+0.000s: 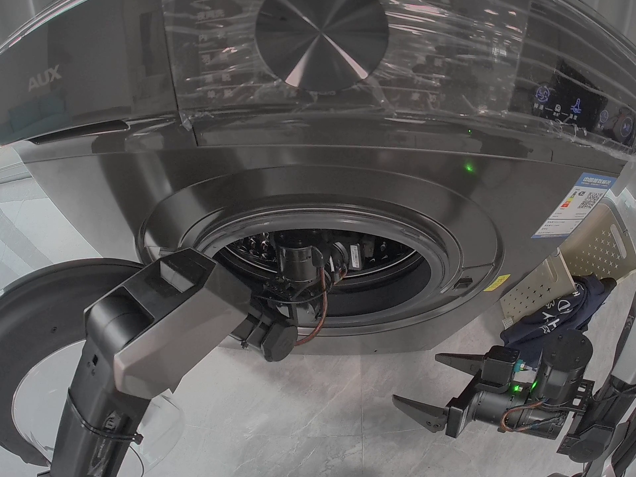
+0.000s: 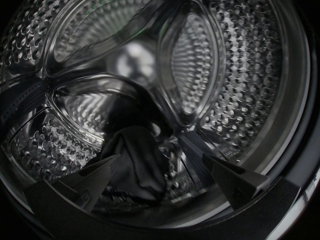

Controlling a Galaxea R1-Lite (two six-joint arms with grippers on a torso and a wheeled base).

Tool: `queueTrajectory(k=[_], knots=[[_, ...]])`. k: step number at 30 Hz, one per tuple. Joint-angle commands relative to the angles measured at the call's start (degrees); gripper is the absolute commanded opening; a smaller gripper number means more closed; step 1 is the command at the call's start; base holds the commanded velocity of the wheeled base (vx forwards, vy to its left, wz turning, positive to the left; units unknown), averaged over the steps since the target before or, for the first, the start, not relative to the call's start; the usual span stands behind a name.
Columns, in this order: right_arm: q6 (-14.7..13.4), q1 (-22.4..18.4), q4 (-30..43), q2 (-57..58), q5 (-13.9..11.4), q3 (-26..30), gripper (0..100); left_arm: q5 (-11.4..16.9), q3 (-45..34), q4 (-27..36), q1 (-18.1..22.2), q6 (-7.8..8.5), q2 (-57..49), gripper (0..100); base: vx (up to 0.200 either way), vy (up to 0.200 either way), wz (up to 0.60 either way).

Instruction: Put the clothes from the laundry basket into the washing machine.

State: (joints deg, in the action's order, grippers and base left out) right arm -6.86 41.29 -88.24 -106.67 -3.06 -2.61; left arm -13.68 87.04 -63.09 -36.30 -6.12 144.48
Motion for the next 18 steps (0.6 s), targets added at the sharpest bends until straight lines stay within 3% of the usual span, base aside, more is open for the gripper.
queueTrajectory(k=[1,14,18], knots=[[0.01,0.19,0.08,2.69,-0.10,2.61,100,1.29,-25.96,-3.62,-8.70,-1.00,-21.96,100,0.000,0.000,0.00],[0.10,0.02,0.61,8.58,0.25,2.61,100,5.86,-57.25,-5.12,-16.96,-1.00,-42.44,100,0.000,0.000,0.00],[0.89,-0.42,3.51,12.27,-0.19,2.61,100,8.76,-65.95,-5.47,-18.28,-0.65,-46.75,100,0.000,0.000,0.00]])
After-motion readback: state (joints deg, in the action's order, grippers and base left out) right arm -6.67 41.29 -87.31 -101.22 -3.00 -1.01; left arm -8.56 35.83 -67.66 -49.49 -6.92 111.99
